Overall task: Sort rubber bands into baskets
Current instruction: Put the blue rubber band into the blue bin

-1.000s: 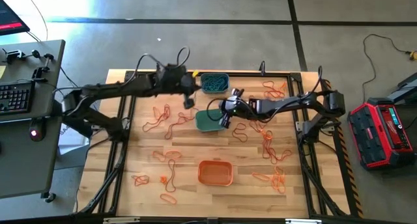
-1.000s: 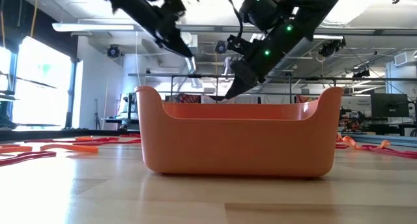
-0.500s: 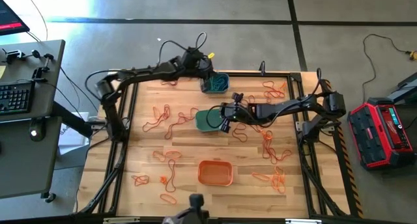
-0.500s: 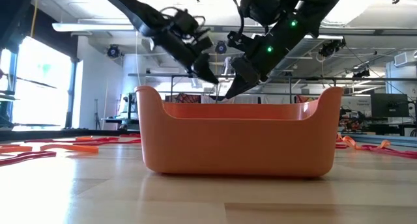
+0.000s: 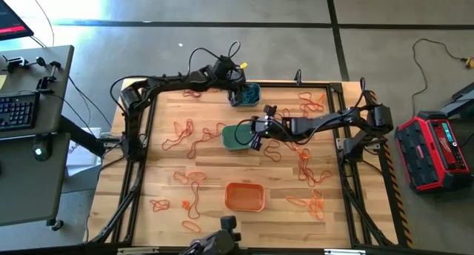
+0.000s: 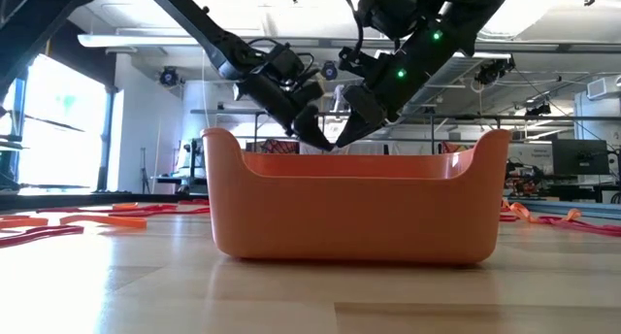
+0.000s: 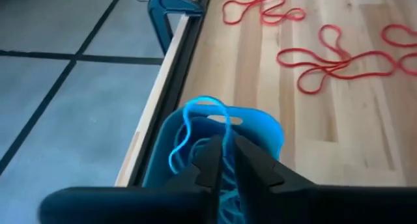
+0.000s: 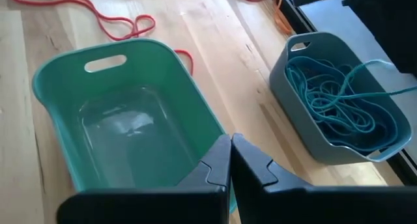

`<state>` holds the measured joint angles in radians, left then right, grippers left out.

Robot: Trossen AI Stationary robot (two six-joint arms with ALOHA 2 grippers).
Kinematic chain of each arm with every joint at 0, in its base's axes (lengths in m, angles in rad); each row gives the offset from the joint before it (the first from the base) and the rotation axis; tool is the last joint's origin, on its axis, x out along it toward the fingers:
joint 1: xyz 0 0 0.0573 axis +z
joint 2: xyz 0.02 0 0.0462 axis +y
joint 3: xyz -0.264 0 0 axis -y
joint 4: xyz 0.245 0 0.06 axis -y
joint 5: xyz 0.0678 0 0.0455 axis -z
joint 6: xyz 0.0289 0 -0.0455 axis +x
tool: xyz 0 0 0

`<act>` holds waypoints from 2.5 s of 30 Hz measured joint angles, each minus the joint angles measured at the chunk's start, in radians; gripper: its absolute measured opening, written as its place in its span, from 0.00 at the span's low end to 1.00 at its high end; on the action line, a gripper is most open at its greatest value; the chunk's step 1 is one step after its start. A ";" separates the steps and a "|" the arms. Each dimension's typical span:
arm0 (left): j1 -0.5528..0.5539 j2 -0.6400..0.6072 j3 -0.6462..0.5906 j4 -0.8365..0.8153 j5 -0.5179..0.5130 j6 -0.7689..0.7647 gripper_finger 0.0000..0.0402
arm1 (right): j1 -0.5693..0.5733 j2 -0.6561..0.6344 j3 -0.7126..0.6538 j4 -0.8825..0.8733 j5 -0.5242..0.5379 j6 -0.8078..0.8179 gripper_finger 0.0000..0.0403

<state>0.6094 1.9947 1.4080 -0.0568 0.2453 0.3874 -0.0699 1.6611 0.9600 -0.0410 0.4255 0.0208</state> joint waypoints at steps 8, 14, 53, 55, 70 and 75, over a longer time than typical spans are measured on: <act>0.006 -0.011 -0.070 0.105 0.014 0.011 0.24 | -0.005 0.000 0.000 -0.007 0.000 0.001 0.00; 0.013 -0.092 -0.273 0.391 0.014 -0.029 0.23 | -0.058 0.000 0.004 0.004 0.001 0.018 0.00; -0.113 -0.672 -1.055 0.947 0.186 -0.290 0.22 | -0.519 0.539 0.658 -0.427 -0.300 0.067 0.00; -0.125 -0.672 -1.055 0.946 0.181 -0.290 0.22 | -0.519 0.544 0.658 -0.433 -0.310 0.061 0.00; -0.166 -0.672 -1.055 0.953 0.134 -0.279 0.22 | -0.468 0.527 0.797 -0.530 -0.329 0.046 0.00; -0.166 -0.672 -1.055 0.953 0.133 -0.279 0.22 | -0.466 0.524 0.797 -0.537 -0.329 0.071 0.00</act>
<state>0.4438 1.3231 0.3527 0.8963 0.3786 0.1085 -0.5355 2.1853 1.7574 -0.5778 0.0963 0.0919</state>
